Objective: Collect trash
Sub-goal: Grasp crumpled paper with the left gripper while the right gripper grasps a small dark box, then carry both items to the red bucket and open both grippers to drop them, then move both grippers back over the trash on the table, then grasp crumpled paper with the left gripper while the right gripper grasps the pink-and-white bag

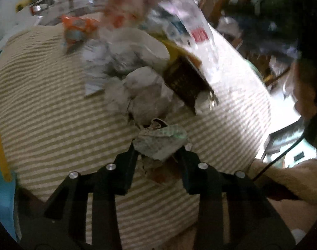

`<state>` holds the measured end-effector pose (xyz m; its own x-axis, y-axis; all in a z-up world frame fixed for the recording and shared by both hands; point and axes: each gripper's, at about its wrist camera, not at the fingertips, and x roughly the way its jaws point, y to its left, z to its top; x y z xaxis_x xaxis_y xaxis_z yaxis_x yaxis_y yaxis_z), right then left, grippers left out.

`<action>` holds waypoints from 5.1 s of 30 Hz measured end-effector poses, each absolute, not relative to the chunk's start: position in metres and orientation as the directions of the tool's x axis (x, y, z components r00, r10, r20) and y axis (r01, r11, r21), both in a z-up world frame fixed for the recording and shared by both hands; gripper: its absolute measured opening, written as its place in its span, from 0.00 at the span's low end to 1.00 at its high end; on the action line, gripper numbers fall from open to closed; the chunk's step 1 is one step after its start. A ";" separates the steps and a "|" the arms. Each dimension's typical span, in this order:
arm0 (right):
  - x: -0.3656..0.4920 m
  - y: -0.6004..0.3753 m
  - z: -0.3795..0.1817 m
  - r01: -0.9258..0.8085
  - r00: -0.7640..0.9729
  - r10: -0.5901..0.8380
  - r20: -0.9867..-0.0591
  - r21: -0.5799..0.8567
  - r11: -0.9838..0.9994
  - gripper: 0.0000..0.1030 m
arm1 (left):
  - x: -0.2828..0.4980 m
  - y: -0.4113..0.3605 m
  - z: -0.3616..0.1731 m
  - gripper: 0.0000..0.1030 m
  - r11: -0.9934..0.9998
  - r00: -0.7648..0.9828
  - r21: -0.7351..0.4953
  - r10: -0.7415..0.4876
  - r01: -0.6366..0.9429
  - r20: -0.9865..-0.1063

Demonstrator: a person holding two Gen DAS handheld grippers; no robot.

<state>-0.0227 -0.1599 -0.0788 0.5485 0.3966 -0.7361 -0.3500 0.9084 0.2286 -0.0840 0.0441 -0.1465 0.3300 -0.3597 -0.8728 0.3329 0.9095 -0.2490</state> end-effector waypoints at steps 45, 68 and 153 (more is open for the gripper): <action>-0.042 -0.224 -0.074 -0.359 0.492 0.507 -0.708 0.365 0.859 0.20 | -0.039 0.029 -0.022 0.35 0.938 0.690 -0.240 -0.346 0.249 -0.636; -0.081 -0.622 -0.139 0.444 0.567 0.005 -0.824 0.311 0.841 0.20 | 0.044 -0.447 -0.144 0.37 0.687 0.169 -0.362 -0.577 0.630 -0.799; -0.001 -0.175 -0.058 -0.296 0.568 0.428 -0.703 0.312 0.903 0.58 | -0.028 0.029 -0.164 0.69 0.952 0.351 -0.257 -0.302 0.168 -0.887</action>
<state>-0.0012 -0.1747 -0.0580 0.5676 0.4285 -0.7030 -0.2957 0.9030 0.3116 -0.0276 0.0287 -0.1636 0.3506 -0.3017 -0.8866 0.1679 0.9516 -0.2575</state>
